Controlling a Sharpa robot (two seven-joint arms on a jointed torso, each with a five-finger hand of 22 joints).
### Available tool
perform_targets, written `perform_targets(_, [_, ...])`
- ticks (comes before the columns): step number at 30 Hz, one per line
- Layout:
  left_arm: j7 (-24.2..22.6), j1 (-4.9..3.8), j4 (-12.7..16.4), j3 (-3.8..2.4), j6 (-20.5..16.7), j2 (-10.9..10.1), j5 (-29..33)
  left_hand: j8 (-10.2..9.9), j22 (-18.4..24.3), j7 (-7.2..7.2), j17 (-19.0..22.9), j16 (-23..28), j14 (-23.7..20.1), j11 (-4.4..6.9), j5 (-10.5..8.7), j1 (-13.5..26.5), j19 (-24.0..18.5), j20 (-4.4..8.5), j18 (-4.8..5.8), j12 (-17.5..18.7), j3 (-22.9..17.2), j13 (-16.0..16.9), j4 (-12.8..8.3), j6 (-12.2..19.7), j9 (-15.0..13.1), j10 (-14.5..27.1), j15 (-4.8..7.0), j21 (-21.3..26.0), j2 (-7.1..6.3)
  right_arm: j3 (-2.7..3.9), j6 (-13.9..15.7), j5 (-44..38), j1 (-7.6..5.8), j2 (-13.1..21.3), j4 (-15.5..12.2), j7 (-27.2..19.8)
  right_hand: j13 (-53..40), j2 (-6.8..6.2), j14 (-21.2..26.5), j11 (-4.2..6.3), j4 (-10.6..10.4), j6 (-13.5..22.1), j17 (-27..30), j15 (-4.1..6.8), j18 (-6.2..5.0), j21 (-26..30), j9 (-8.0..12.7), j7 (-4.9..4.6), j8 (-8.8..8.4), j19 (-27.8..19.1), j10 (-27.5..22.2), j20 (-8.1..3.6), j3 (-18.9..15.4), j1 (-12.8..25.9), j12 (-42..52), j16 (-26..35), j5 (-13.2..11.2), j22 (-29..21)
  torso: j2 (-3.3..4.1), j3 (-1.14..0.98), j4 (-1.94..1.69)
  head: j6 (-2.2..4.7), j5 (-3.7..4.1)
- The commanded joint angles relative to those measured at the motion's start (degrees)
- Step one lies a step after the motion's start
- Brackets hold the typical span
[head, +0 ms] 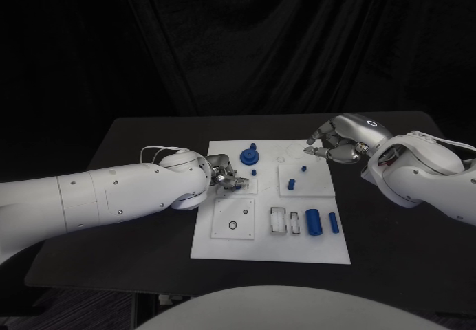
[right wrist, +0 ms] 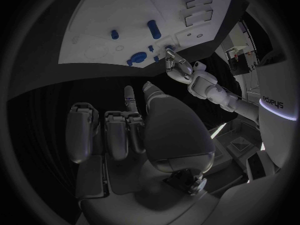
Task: Assemble the parts on the task board
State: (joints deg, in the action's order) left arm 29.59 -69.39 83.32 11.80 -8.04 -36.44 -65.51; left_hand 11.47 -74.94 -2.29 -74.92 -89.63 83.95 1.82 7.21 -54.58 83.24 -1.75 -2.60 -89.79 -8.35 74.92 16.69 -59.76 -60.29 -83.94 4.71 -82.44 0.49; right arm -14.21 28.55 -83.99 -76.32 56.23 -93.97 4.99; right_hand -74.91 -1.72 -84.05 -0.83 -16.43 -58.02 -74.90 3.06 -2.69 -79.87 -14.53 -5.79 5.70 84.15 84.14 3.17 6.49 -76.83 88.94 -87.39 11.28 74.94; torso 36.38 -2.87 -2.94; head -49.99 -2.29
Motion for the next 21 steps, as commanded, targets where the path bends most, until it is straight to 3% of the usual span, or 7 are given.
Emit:
perform_targets(1, [0.1, 0.50, -0.3, 0.30, 1.3, -0.2, 0.4, -0.3, -6.4, -0.21, -15.1, -0.4, 6.1, -0.33, -0.58, 0.8, -0.1, -0.30, -0.24, -0.2, 0.9, 15.1, 0.0, 0.1, 0.0, -6.1, -0.33, 0.4, 0.12, 0.04, -0.6, -0.1, 0.17, 0.1, -0.1, 1.1, -13.5, 0.24, -5.1, -0.22, 0.1, -0.3, -11.3, -0.26, 0.21, 0.3, 0.0, 0.13, -0.30, 1.6, 4.6, 0.29, 0.4, -0.2, -0.3, 0.4, 0.4, 11.8, 0.02, 0.01, 0.00, -0.01, -0.05])
perform_targets(11, [-0.5, 0.51, -0.3, 0.30, 0.1, -0.6, 0.4, -0.5, -6.4, -0.25, -15.1, -0.4, 6.1, -0.38, -0.79, 1.8, -0.1, -0.36, -0.25, -0.2, 2.2, 15.1, 0.1, 0.0, 0.0, -6.1, -0.38, 0.4, 0.82, 0.04, -0.6, -0.1, 0.18, 0.2, -0.1, 1.2, -13.5, 0.19, -5.1, -0.23, 0.1, -0.4, -11.2, -0.25, 0.20, 0.4, 0.1, 0.12, -0.34, 1.6, 4.6, 0.27, 0.4, -0.3, -0.3, 0.4, 0.7, 11.8, 0.02, 0.01, 0.03, -0.01, -0.05])
perform_targets(14, [-1.0, 0.51, -0.3, 0.30, -0.7, -0.7, 0.4, 0.1, -7.0, 0.03, -15.1, -0.4, 6.1, -0.21, -1.24, 5.8, 0.3, -0.29, -0.14, -0.2, 5.0, 15.1, 0.2, -1.1, -1.0, -6.1, -0.30, 0.1, 3.15, 0.04, -0.6, -0.1, 0.18, 0.2, -0.1, 1.2, -13.5, 0.19, -5.1, -0.23, 0.1, -0.4, -11.2, -0.25, 0.20, 0.4, 0.1, 0.12, -0.34, 1.6, 4.6, 0.27, 0.4, -0.3, -0.3, 0.4, 0.7, 11.8, 0.03, 0.00, 0.02, -0.01, -0.05])
perform_targets(15, [-1.1, 0.51, -0.3, 0.30, -0.8, -0.7, 0.4, 0.2, -7.0, 0.05, -15.1, -0.4, 6.1, -0.19, -1.22, 5.9, 0.3, -0.30, -0.12, -0.2, 5.1, 15.1, 0.2, -1.2, -1.1, -6.1, -0.26, 0.1, 3.26, 0.04, -0.6, -0.1, 0.18, 0.2, -0.1, 1.2, -13.5, 0.19, -5.1, -0.23, 0.1, -0.4, -11.2, -0.25, 0.20, 0.4, 0.1, 0.12, -0.34, 1.6, 4.6, 0.27, 0.4, -0.3, -0.3, 0.4, 0.7, 11.8, 0.04, 0.00, 0.01, -0.01, -0.04])
perform_targets(21, [-1.6, 0.51, -0.4, 0.30, -1.1, -0.7, 0.4, 3.7, -7.4, 0.74, -15.1, -0.4, 6.1, 0.42, 2.12, 4.9, 0.5, 0.18, -0.07, -0.2, 7.9, 15.1, 0.1, -0.9, -7.4, -6.1, 0.26, 0.0, 5.41, 0.04, -0.6, -0.1, 0.18, 0.2, -0.1, 1.3, -13.4, 0.21, -5.1, -0.23, 0.1, -0.4, -11.2, -0.25, 0.18, 0.5, 0.1, 0.11, -0.35, 1.6, 4.5, 0.27, 0.4, -0.3, -0.4, 0.4, 0.7, 11.8, 0.02, -0.01, 0.00, -0.01, -0.04])
